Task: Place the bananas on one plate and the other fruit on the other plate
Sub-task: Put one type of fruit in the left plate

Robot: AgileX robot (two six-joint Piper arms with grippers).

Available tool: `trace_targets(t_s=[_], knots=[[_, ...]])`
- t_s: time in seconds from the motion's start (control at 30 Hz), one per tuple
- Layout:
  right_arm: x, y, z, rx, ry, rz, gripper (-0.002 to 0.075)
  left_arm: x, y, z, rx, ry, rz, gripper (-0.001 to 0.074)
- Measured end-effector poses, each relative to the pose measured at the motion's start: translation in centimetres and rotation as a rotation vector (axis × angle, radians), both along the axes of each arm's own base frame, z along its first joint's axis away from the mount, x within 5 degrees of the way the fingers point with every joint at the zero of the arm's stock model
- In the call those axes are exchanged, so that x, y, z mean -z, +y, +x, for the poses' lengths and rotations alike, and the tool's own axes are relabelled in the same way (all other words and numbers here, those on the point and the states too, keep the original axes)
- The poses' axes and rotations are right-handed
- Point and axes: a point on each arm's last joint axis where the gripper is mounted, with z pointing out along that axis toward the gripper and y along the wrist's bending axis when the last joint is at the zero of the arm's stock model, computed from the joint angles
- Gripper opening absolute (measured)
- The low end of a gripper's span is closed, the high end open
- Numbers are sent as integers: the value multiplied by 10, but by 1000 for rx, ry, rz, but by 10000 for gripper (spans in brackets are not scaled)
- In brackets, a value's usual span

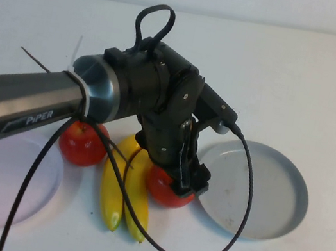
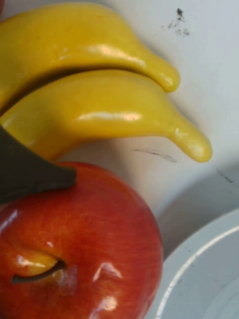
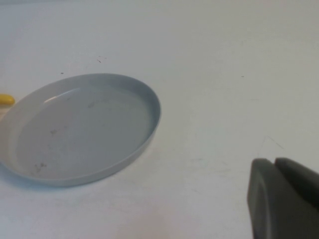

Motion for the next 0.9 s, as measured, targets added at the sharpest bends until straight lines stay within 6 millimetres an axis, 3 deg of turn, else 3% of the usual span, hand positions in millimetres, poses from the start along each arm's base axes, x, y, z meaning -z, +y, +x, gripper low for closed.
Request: trace_targets(t_s=[0.3,0.63,0.77,0.9], knots=[[0,0,0,0,0,0,-17,-8,1,-1,5,23,25,572],[0,0,0,0,0,0,-17,-105,20,-15,-26,-92,-30,572],[0,0,0,0,0,0,-17,-136,41,-24,-73,-205,-20,572],[0,0,0,0,0,0,-17,-151,76,-35,-161,-266,0,572]])
